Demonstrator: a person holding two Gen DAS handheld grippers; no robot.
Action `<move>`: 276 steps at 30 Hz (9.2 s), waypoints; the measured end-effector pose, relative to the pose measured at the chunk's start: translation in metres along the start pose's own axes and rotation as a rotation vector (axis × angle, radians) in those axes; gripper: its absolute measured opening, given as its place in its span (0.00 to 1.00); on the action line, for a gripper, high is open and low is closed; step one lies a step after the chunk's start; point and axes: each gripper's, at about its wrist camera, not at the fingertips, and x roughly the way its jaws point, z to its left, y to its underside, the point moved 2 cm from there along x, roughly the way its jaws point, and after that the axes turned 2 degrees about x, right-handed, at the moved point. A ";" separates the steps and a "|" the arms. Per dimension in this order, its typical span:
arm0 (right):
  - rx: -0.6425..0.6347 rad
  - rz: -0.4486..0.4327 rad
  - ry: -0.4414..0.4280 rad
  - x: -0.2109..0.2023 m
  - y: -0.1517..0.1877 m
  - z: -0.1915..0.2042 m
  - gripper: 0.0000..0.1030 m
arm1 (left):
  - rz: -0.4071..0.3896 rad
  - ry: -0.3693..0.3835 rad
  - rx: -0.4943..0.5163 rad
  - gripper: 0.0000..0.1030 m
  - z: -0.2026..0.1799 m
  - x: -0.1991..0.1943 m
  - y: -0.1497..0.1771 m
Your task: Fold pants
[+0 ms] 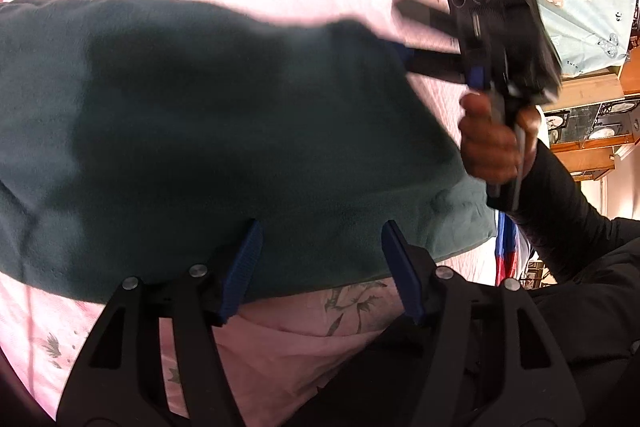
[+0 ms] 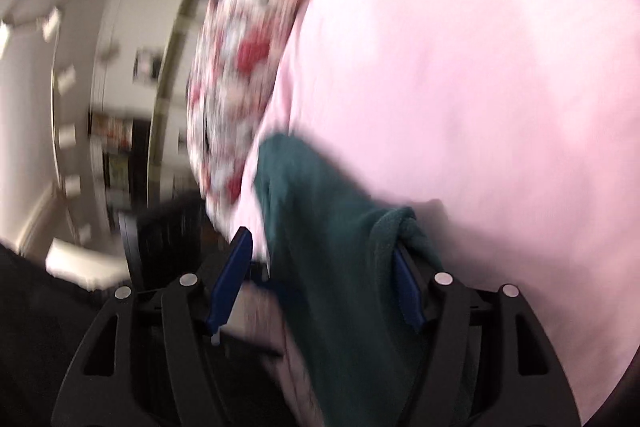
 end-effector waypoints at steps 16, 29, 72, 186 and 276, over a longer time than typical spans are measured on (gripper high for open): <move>0.058 -0.249 0.110 -0.077 0.082 0.026 0.63 | -0.027 -0.024 0.055 0.63 -0.010 0.000 0.004; 0.393 -0.729 0.456 -0.215 0.284 -0.014 0.62 | -0.010 -0.290 0.319 0.93 -0.077 0.031 0.015; -0.078 -0.693 0.858 -0.136 0.239 0.083 0.09 | -0.173 -0.365 0.061 0.95 -0.078 -0.030 0.033; -0.249 -0.049 0.581 0.215 0.049 0.141 0.08 | -0.518 -0.332 -0.169 0.89 0.128 -0.196 0.056; 0.015 -0.738 0.817 -0.162 0.198 0.050 0.33 | 0.025 -0.200 0.396 0.27 -0.176 0.088 0.007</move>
